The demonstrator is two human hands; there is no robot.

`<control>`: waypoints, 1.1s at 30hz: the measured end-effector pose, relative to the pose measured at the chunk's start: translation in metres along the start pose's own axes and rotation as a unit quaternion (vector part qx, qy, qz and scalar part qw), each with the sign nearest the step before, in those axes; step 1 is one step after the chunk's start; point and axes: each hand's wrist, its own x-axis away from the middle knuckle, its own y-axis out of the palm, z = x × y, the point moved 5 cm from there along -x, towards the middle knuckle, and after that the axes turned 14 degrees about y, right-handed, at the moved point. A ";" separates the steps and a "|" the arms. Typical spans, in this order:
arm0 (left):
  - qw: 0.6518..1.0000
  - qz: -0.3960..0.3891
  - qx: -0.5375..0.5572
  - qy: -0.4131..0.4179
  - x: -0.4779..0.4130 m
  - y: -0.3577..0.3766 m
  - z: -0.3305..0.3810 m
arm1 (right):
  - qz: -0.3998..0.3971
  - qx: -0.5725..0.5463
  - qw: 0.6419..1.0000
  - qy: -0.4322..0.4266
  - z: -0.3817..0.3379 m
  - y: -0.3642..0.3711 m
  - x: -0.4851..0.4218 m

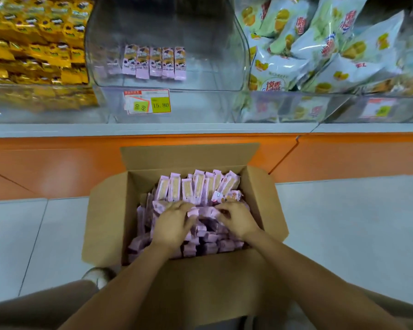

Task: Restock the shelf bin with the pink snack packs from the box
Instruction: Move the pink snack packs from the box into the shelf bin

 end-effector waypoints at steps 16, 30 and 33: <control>0.771 0.072 0.546 -0.320 0.015 -0.011 0.000 | -0.108 -0.458 0.876 0.104 -0.009 -0.040 0.020; 0.718 0.098 0.617 -0.307 0.012 -0.007 0.004 | -0.168 -0.470 0.865 0.044 -0.026 -0.021 0.034; 0.760 0.043 0.580 -0.289 0.013 -0.008 0.004 | -0.138 -0.495 0.855 0.065 -0.022 -0.027 0.032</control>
